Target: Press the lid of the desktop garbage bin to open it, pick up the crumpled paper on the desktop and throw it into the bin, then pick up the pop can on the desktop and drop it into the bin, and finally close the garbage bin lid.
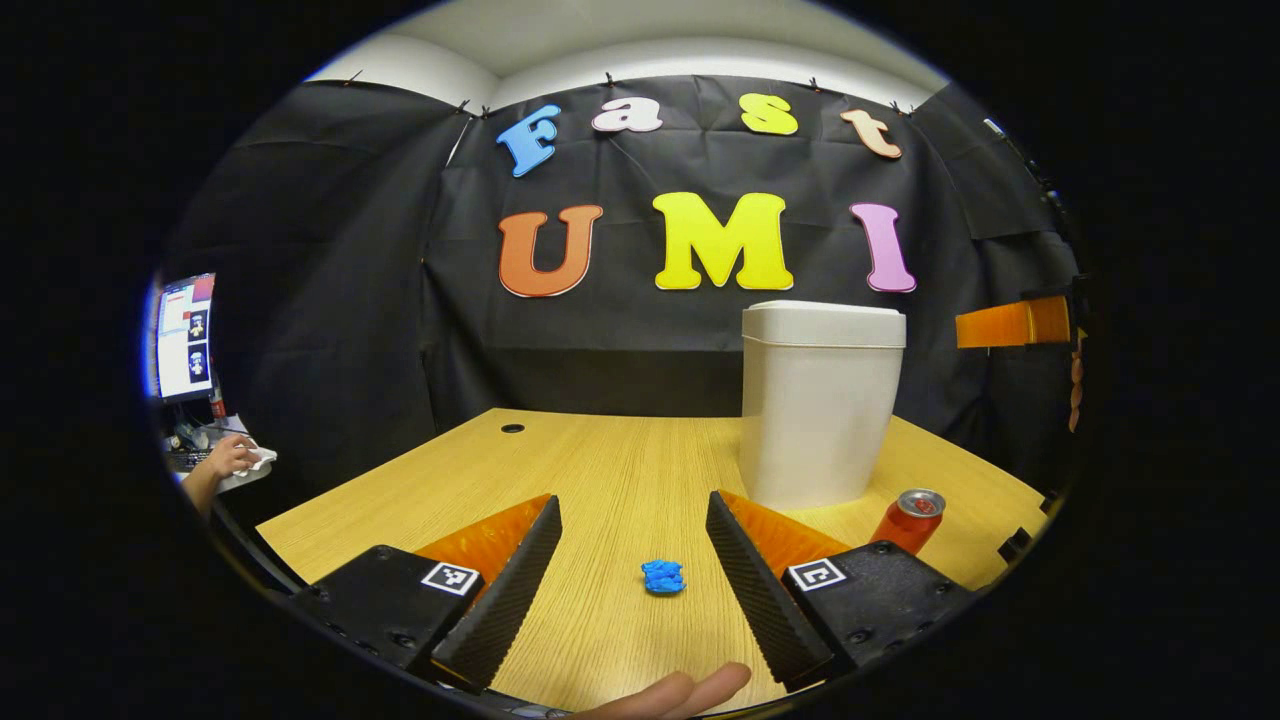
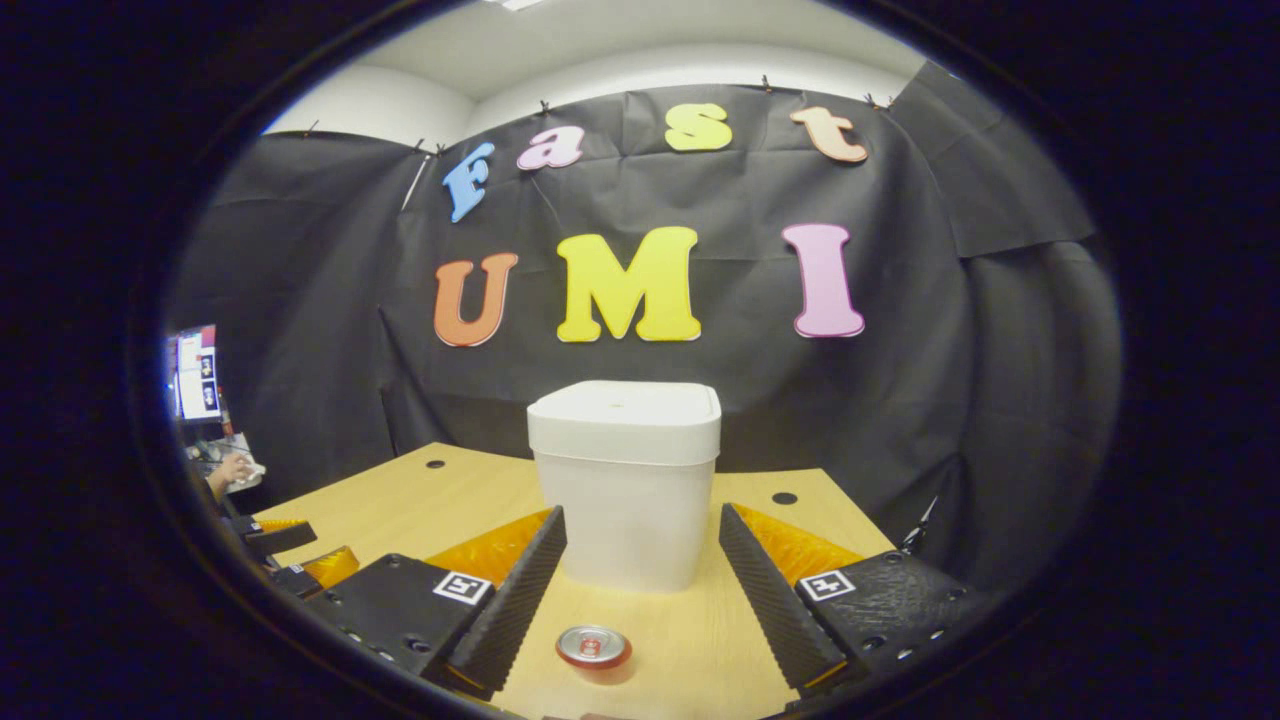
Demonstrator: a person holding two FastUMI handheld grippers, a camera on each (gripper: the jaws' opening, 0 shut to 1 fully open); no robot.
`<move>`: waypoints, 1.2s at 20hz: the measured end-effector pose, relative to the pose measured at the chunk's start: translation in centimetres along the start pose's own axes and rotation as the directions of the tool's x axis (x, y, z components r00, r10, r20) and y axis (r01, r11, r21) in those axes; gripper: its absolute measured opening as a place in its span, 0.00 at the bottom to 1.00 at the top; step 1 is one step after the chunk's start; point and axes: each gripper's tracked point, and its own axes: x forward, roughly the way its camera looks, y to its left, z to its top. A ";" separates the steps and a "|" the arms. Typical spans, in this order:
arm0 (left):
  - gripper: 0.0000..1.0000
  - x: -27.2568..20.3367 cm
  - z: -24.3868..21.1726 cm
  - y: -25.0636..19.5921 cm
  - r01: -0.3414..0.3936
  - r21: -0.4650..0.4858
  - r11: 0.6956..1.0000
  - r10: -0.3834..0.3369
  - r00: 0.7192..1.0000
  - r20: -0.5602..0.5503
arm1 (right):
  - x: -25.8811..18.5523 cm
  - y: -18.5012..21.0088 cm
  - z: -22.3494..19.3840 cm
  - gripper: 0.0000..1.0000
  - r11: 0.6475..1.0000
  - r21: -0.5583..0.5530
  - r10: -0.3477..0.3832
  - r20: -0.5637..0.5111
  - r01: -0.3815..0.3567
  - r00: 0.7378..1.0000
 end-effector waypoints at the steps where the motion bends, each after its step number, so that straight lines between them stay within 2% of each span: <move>1: 0.96 0.0 0.1 0.0 0.000 0.001 1.000 0.000 1.000 0.003 | 0.0 -0.1 0.1 0.96 1.000 0.005 -0.001 0.000 0.001 1.000; 9: 0.96 0.1 -0.1 -0.2 0.009 0.005 1.000 -0.009 1.000 0.001 | 0.3 -1.1 -0.3 0.96 1.000 0.016 -0.013 -0.014 0.013 1.000; 10: 0.96 0.1 -0.3 -0.2 0.015 0.006 1.000 -0.015 1.000 -0.002 | 0.5 -1.3 -0.3 0.92 1.000 0.014 -0.017 -0.014 0.017 1.000; 12: 0.96 0.2 -0.2 -0.2 0.017 0.012 1.000 -0.017 1.000 0.000 | 0.7 -1.4 0.3 0.95 1.000 0.014 -0.020 -0.006 0.020 1.000; 14: 0.96 0.2 -0.2 -0.1 0.015 0.013 1.000 -0.015 1.000 0.002 | 1.2 -1.3 1.1 0.89 1.000 0.015 -0.015 0.004 0.015 1.000; 16: 0.96 0.2 -0.3 -0.2 0.018 0.011 1.000 -0.018 1.000 -0.001 | 1.7 -1.3 2.0 0.71 1.000 0.022 -0.013 0.013 0.013 1.000; 17: 0.96 0.2 -0.4 -0.3 0.020 0.011 1.000 -0.020 1.000 -0.004 | 2.0 -1.2 2.5 0.67 1.000 0.025 -0.010 0.015 0.010 1.000; 18: 0.96 0.3 -0.6 -0.3 0.021 0.013 1.000 -0.021 1.000 -0.007 | 2.3 -1.0 2.8 0.59 1.000 0.024 0.001 0.018 -0.002 1.000; 19: 0.96 0.3 -0.6 -0.4 0.022 0.016 1.000 -0.022 1.000 -0.009 | 2.6 -0.5 3.4 0.54 1.000 0.019 0.019 0.021 -0.020 1.000; 22: 0.96 0.4 -0.9 -0.6 0.027 0.022 0.999 -0.027 1.000 -0.010 | 4.0 0.7 4.7 0.30 0.998 -0.006 0.061 0.027 -0.061 0.998; 23: 0.96 0.4 -0.9 -0.7 0.030 0.022 0.999 -0.029 1.000 -0.010 | 4.5 0.7 5.0 0.31 0.999 -0.021 0.049 0.029 -0.049 0.998; 24: 0.96 0.4 -0.9 -0.7 0.031 0.022 0.999 -0.031 0.999 -0.011 | 4.5 0.8 5.1 0.09 0.998 -0.027 0.050 0.019 -0.050 0.999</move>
